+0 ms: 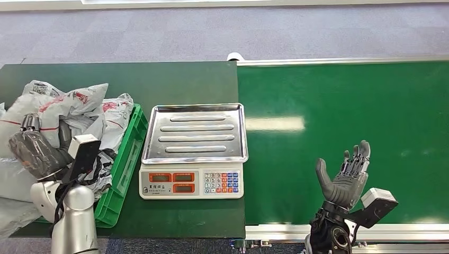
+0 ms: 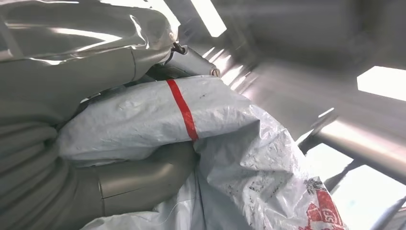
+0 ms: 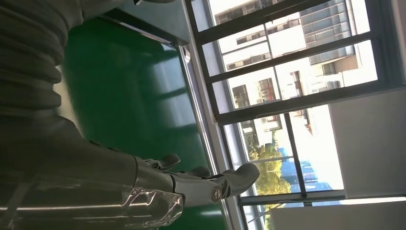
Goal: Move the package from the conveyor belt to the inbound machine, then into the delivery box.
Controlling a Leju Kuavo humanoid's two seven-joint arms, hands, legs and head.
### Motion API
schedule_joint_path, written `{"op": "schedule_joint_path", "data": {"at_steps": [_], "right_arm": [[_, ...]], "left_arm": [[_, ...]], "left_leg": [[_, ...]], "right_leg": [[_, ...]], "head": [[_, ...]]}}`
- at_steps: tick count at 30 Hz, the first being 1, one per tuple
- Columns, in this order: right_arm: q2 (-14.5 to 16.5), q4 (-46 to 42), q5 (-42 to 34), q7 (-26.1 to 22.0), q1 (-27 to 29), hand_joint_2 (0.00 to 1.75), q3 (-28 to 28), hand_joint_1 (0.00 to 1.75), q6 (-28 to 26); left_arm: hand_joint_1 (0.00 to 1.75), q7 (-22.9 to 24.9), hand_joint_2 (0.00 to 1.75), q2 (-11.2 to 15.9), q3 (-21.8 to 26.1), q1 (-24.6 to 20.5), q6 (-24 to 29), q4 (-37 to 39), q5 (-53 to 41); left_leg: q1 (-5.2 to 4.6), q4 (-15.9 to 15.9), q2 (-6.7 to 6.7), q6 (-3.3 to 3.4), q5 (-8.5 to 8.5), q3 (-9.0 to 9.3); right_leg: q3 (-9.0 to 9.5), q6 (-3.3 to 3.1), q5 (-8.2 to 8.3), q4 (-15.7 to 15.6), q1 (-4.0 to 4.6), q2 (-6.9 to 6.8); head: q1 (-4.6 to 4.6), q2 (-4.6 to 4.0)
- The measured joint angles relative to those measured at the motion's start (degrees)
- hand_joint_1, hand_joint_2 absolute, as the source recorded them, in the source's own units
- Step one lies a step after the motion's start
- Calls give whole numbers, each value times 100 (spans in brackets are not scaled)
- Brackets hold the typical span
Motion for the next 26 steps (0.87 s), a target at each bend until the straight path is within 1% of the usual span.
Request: {"op": "schedule_joint_path", "data": {"at_steps": [1, 2, 4, 5, 6, 8, 10, 12, 13, 16, 18, 19, 22, 23, 24, 26], "right_arm": [[1, -9, 11, 0, 9, 175, -4, 0, -2], [1, -17, 23, 0, 17, 175, -10, 0, -2], [1, -27, 49, 1, 24, 175, -21, 0, 2], [1, -27, 67, 3, 23, 175, -26, 0, 6], [1, -27, 87, 6, 22, 175, -30, 0, 12], [1, -27, 126, 19, 21, 175, -40, 0, 26], [3, -30, 162, 37, 21, 175, -48, 0, 36], [8, -34, 193, 54, 21, 175, -52, 0, 39], [11, -35, 204, 61, 22, 175, -54, 0, 39], [22, -35, 214, 85, 22, 175, -58, 0, 33], [32, -34, 214, 89, 20, 175, -55, 0, 31], [35, -33, 214, 89, 20, 175, -51, 0, 31], [42, -23, 214, 90, 12, 175, -21, 0, 31], [44, -14, 215, 90, 5, 175, -2, 0, 31], [46, -1, 217, 90, -4, 175, 17, 0, 31], [50, 22, 225, 89, -21, 175, 44, 0, 31]], "left_arm": [[150, 346, 131, 87, -133, 59, -72, 108, -38], [112, 654, 87, 184, -297, 116, -199, 209, -81], [26, 1134, 0, 359, -638, 200, -599, 382, -209], [6, 1342, 0, 429, -793, 231, -814, 455, -295], [0, 1530, 0, 483, -930, 258, -990, 520, -376], [0, 1830, 0, 571, -1161, 294, -1197, 633, -478], [0, 1976, 0, 645, -1310, 304, -1194, 727, -483], [0, 1981, 0, 708, -1371, 306, -977, 799, -357], [0, 1910, 0, 736, -1380, 306, -776, 833, -195], [0, 1442, 0, 781, -1364, 303, -157, 887, 512], [0, 918, 0, 761, -1272, 299, 8, 859, 944], [0, 557, 0, 717, -1175, 295, 36, 829, 1160], [0, -618, 0, 451, -665, 248, 54, 684, 1758], [0, -904, 0, 346, -464, 230, 56, 594, 1928], [0, -1092, 0, 241, -273, 217, 57, 476, 2080], [0, -1243, 0, 101, -20, 213, 58, 254, 2291]], "left_leg": [[0, 0, 0, 0, 0, 0], [0, 0, 0, 0, 0, 0], [1, 0, -1, 0, 0, 0], [1, 0, -1, 0, 0, -1], [1, 0, 0, 0, 0, -1], [1, 0, 1, 0, 0, -1], [0, 0, 0, 0, 0, -1], [0, 0, -1, 0, 0, -1], [0, 0, 0, 0, 0, -1], [1, 0, -1, 0, 0, -1], [1, 0, -1, 0, 0, -1], [1, 0, -1, 0, 0, -1], [1, -1, 0, 0, 0, -1], [1, -1, 1, 0, 0, -1], [1, 0, 1, 0, 0, -1], [0, 0, 2, 0, 0, -1]], "right_leg": [[-1, 0, 0, 0, 0, 0], [-1, 0, 0, 0, 0, 0], [0, 0, 0, 0, 1, -1], [1, 0, 0, 0, 1, -1], [1, 0, 0, 0, 1, 0], [1, 0, 0, 0, 1, 0], [1, 0, 0, 0, 1, 0], [1, 0, 0, 0, 1, 0], [1, 0, 0, 0, 1, 0], [2, 0, 0, 0, 2, 0], [3, 0, 0, 0, 2, -1], [3, 0, 0, 0, 2, -1], [3, 0, 0, 1, 2, 0], [3, 0, 0, 1, 2, 0], [3, 0, 0, 1, 2, 1], [3, 0, 0, 1, 1, 1]], "head": [[-1, 0], [-1, 0], [-1, 0], [-1, 0], [-1, 0], [0, 0], [0, 0], [-1, -1], [-1, -1], [-2, 0], [-1, 0], [-1, 0], [-1, 0], [0, 0], [0, 0], [0, 0]]}}
